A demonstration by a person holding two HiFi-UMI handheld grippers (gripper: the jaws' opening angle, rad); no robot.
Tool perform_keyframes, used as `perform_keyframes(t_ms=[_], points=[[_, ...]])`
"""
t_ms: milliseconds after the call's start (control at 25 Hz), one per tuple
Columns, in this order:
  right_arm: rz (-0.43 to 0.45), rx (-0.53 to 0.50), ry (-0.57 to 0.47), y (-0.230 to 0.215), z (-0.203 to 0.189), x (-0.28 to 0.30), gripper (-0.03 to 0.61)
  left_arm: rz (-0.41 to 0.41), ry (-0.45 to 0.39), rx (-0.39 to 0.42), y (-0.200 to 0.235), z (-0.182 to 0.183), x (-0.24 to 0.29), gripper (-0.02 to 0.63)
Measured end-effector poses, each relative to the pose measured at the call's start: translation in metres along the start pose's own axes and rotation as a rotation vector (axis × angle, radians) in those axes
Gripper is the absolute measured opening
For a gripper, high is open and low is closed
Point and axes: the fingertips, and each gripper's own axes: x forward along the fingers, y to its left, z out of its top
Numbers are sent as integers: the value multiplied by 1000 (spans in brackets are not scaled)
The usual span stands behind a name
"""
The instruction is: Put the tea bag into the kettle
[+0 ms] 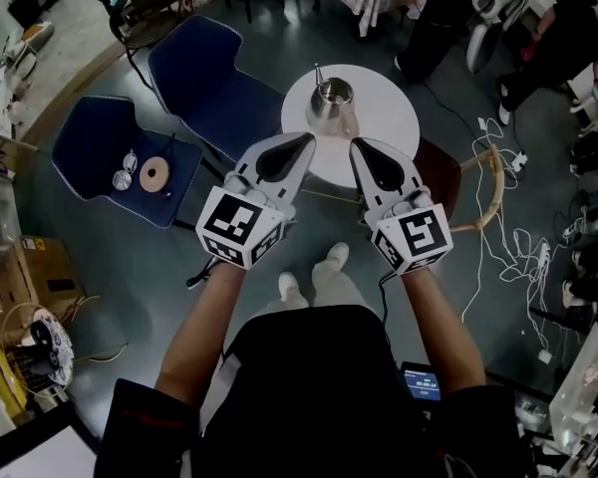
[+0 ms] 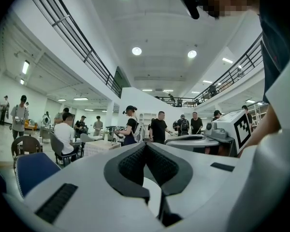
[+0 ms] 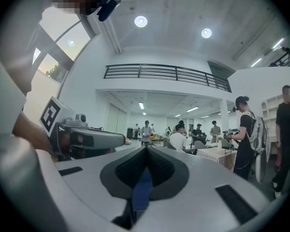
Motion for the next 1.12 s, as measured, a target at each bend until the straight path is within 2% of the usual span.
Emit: perform_keyframes(t_ms=[240,1120], points=[[3,-10,-2,10,6,-6,17,-2,-5,7,-3,5,-8,14],[17,-1,-19,1,14,-34,17,19,-7,24,-34,14,-4,14]])
